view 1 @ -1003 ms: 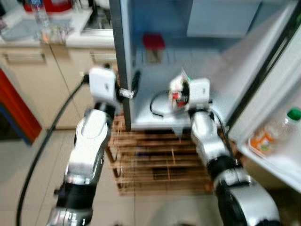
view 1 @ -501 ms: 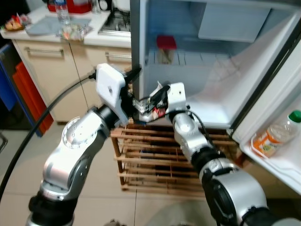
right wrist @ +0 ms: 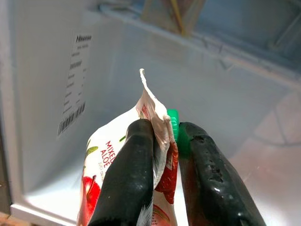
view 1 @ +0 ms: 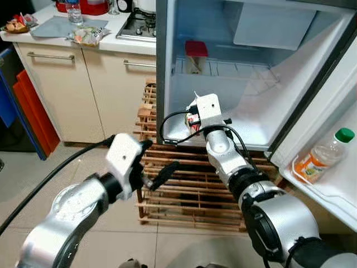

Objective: Restocking fridge

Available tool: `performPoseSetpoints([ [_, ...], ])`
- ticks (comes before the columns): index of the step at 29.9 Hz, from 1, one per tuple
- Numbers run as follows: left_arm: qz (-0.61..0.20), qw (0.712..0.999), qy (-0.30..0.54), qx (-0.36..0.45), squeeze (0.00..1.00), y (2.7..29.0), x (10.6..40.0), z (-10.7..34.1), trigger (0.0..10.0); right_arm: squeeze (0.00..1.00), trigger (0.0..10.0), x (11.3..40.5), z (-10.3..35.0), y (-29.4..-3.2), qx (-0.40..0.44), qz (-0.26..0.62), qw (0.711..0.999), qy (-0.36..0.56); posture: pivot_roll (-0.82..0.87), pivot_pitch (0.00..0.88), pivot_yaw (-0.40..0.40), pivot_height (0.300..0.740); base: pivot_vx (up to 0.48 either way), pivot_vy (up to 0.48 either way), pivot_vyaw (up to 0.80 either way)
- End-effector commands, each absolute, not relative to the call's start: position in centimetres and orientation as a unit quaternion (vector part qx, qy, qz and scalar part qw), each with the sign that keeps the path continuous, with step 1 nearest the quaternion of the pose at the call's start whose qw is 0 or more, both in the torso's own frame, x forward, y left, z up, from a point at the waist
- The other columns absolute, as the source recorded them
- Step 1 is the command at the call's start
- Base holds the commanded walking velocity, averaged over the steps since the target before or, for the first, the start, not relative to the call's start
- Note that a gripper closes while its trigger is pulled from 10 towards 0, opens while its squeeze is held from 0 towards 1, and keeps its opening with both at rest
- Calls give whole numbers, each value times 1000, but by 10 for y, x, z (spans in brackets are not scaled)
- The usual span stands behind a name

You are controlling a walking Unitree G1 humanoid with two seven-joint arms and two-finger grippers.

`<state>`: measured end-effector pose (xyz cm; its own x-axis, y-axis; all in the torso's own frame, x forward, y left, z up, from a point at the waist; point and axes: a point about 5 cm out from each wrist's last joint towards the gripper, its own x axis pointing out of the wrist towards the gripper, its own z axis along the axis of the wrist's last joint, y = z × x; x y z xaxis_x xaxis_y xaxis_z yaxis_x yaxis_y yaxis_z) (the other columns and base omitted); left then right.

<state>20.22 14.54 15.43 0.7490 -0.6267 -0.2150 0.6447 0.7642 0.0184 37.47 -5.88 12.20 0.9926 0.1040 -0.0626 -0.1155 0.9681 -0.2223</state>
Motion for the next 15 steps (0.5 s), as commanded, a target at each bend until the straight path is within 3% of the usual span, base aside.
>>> performPoseSetpoints([
  [1, -335, 936, 103, 43, 0, 145, 192, 158, 10000, 0, 0, 377, 126, -57, -96, 41, 994, 28, 256, 59, -78, 740, 0, 0, 0],
  [15, -330, 930, 160, 36, 0, 140, 139, 159, 10000, 0, 0, 391, 150, -69, 39, -37, 998, 41, 363, 178, -34, 740, 0, 0, 0],
])
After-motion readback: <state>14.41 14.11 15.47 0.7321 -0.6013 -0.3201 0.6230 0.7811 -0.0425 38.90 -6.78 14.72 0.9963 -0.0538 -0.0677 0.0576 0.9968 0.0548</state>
